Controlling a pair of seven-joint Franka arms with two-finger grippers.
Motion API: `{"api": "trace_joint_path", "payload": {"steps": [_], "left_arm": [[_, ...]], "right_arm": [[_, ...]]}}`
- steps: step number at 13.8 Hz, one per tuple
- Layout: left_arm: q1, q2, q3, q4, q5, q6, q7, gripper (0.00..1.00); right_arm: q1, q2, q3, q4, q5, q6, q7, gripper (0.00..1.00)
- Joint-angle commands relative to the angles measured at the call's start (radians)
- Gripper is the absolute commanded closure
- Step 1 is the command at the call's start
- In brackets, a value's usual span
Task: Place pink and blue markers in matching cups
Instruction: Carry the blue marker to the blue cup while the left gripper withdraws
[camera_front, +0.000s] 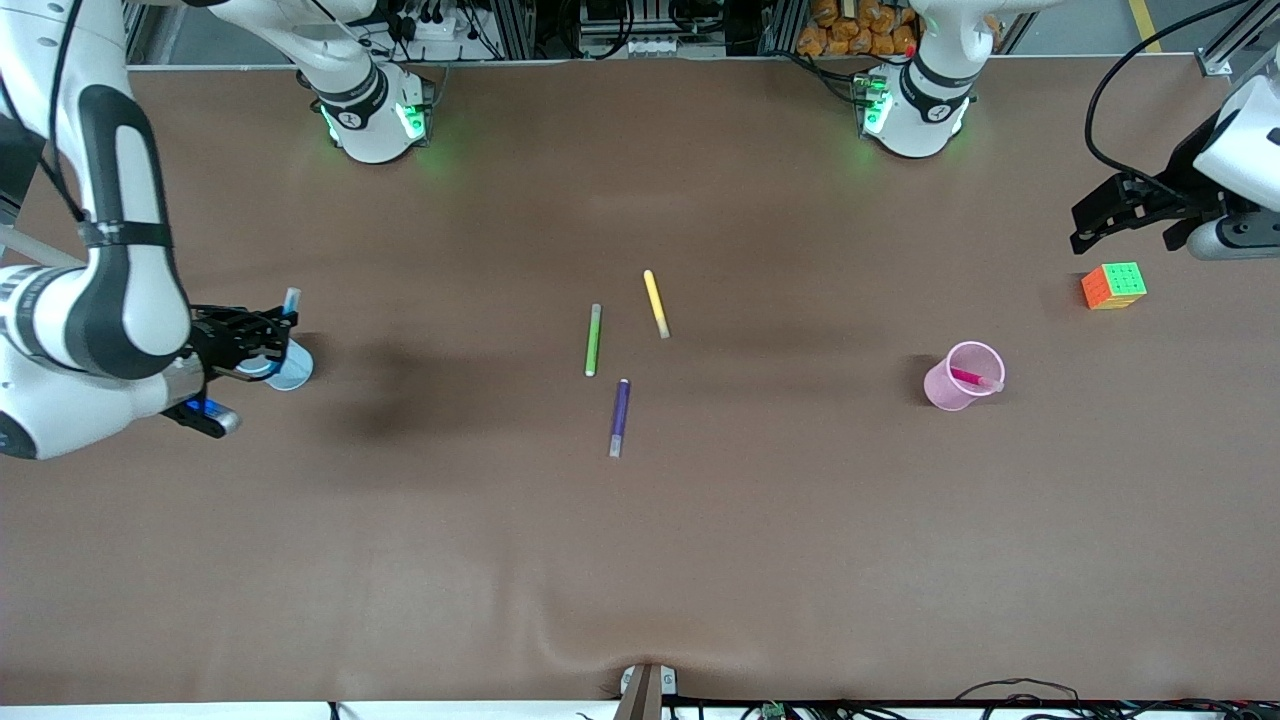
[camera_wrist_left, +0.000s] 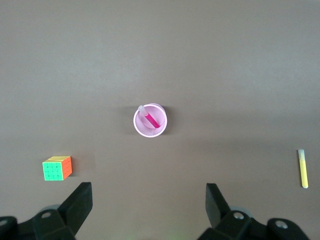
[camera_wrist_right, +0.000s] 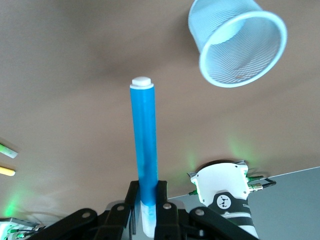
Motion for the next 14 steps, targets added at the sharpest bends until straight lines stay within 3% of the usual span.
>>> {"api": "trace_joint_path", "payload": {"steps": [1,6,14], "left_arm": [[-0.009,-0.013,0.012,0.022,0.019,-0.054,0.014,0.00],[-0.009,-0.008,0.003,0.013,0.006,-0.075,-0.008,0.00],[0.011,-0.001,0.013,0.019,0.019,-0.077,-0.012,0.00]], "right_arm": [[-0.062,0.016,0.020,-0.001,-0.005,-0.017,-0.060,1.00],[-0.160,0.037,0.022,-0.056,0.007,-0.013,-0.135,1.00],[-0.225,0.106,0.023,-0.093,0.050,-0.004,-0.181,1.00]]}}
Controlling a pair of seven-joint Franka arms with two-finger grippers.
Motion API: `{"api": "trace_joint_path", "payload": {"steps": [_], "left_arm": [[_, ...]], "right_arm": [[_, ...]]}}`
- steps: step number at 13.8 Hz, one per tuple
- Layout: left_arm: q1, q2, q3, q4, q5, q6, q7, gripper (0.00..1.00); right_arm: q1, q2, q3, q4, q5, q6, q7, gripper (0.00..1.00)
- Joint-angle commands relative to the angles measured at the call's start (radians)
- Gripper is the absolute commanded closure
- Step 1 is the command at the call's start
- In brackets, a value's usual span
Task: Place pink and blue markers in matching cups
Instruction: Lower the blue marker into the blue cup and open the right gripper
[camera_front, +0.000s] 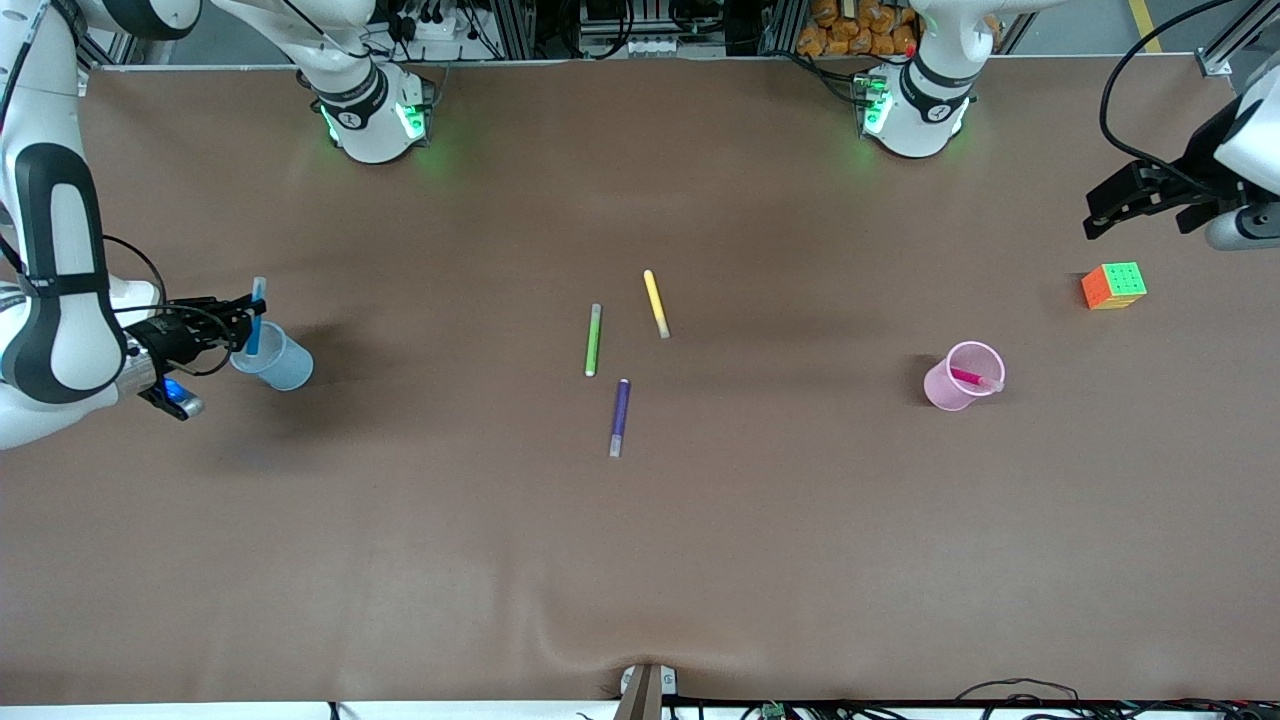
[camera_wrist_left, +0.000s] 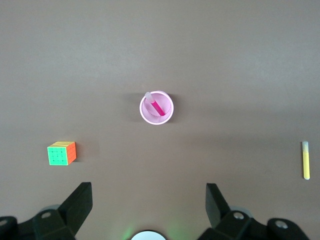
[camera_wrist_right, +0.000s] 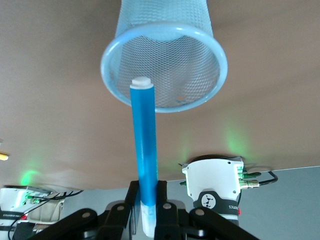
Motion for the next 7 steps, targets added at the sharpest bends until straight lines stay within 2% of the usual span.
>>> {"api": "trace_joint_path", "payload": {"steps": [1,7], "left_arm": [[0.002,-0.001,-0.002,0.007,0.020,-0.015,-0.015,0.00],[0.002,-0.008,-0.005,0.004,0.020,-0.024,-0.017,0.00]], "right_arm": [[-0.038,0.017,0.021,-0.005,0.038,0.000,-0.017,1.00],[-0.043,0.040,0.021,-0.007,0.043,0.007,-0.023,1.00]]}}
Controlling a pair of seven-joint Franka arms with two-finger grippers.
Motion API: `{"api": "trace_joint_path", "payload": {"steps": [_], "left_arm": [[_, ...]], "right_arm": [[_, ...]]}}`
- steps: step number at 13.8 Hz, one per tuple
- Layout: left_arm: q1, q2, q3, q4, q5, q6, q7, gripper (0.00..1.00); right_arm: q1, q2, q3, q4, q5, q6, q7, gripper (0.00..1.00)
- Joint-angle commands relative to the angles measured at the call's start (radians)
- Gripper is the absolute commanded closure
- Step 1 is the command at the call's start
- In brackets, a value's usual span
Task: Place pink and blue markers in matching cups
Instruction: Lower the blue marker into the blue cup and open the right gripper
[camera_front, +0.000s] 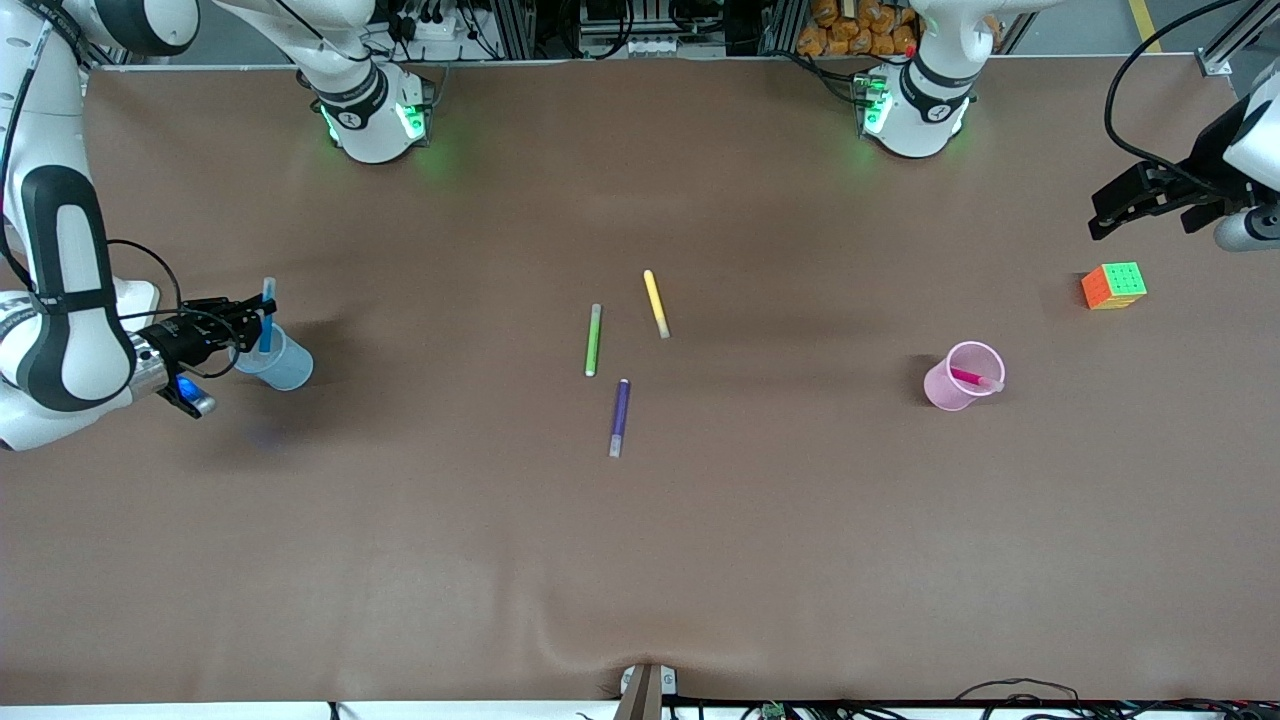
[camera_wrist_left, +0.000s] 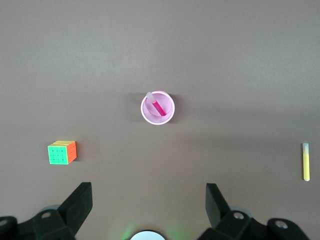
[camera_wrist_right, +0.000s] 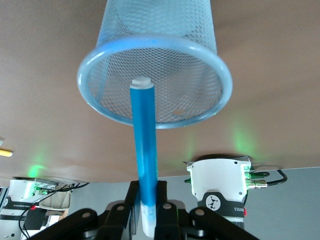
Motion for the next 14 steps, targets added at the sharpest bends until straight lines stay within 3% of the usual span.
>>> {"api": "trace_joint_path", "payload": {"steps": [1,2,4,8,14], "left_arm": [[0.001,-0.009,-0.008,0.003,0.020,-0.032,-0.012,0.00],[0.001,-0.011,-0.008,0.001,0.019,-0.033,-0.012,0.00],[0.001,-0.012,-0.008,-0.005,0.019,-0.033,-0.012,0.00],[0.001,-0.011,-0.009,-0.011,0.019,-0.032,-0.014,0.00],[0.001,-0.011,-0.011,-0.014,0.019,-0.026,-0.014,0.00]], "right_arm": [[-0.028,0.008,0.020,0.002,0.019,0.007,-0.009,1.00],[-0.035,0.010,0.020,0.002,0.019,0.007,-0.009,0.87],[-0.035,0.010,0.020,0.006,0.019,0.008,-0.009,0.00],[-0.025,0.011,0.023,0.028,0.020,0.004,0.000,0.00],[0.027,0.005,0.026,0.193,0.022,-0.024,0.002,0.00]]}}
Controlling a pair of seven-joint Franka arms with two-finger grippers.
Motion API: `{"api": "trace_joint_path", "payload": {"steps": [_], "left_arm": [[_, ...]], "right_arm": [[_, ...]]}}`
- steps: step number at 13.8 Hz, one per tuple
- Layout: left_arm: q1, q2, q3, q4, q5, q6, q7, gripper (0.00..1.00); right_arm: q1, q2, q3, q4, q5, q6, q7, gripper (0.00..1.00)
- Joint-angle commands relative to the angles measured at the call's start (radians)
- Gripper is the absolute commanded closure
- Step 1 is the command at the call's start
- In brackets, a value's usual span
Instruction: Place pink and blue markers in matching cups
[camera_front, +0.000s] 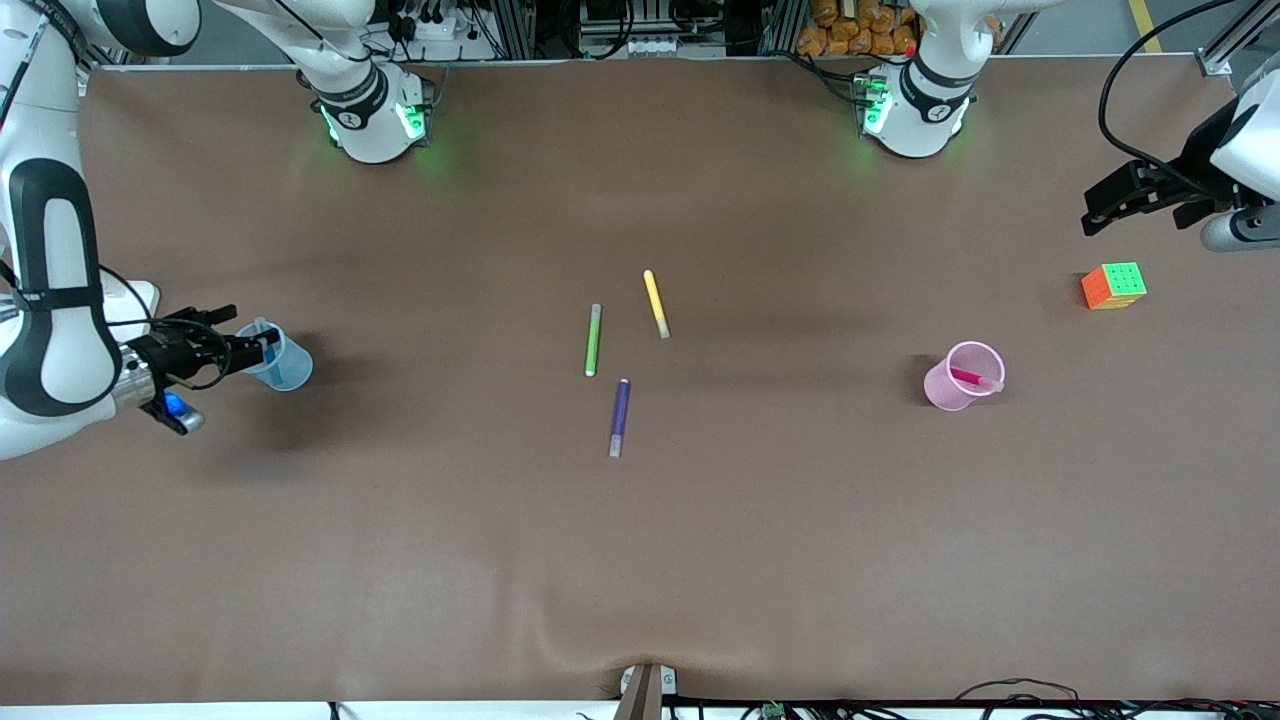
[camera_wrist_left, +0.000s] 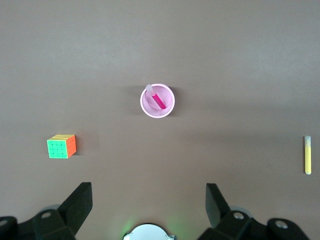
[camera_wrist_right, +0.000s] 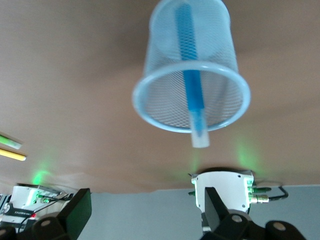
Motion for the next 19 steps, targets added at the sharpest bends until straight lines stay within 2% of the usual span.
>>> {"api": "trace_joint_path", "payload": {"steps": [1,4,7,10,12,14,17,19], "left_arm": [[0.002,-0.012,-0.008,-0.010,0.019,-0.003,-0.013,0.00],[0.002,-0.014,-0.010,-0.015,0.019,-0.005,-0.013,0.00],[0.002,-0.015,-0.010,-0.013,0.020,-0.009,-0.010,0.00],[0.002,-0.027,-0.010,-0.019,0.020,-0.010,-0.013,0.00],[0.003,-0.040,-0.008,-0.033,0.020,-0.003,-0.015,0.00],[0.003,-0.043,-0.008,-0.044,0.023,-0.003,-0.015,0.00],[0.003,-0.050,-0.008,-0.050,0.023,-0.003,-0.015,0.00],[0.003,-0.058,-0.008,-0.064,0.023,0.000,-0.015,0.00]], "right_arm": [[0.029,0.002,0.003,0.114,0.011,-0.038,0.002,0.00],[0.106,-0.015,0.001,0.238,-0.001,-0.023,0.006,0.00],[0.124,-0.007,0.001,0.405,-0.001,-0.015,-0.033,0.00],[0.143,-0.024,-0.002,0.482,-0.006,-0.021,-0.070,0.00],[0.150,-0.117,-0.005,0.487,-0.012,-0.018,-0.067,0.00],[0.172,-0.162,-0.005,0.489,-0.036,-0.025,-0.069,0.00],[0.242,-0.262,0.000,0.482,-0.156,-0.030,-0.070,0.00],[0.256,-0.329,-0.002,0.472,-0.185,-0.070,-0.070,0.00]]}}
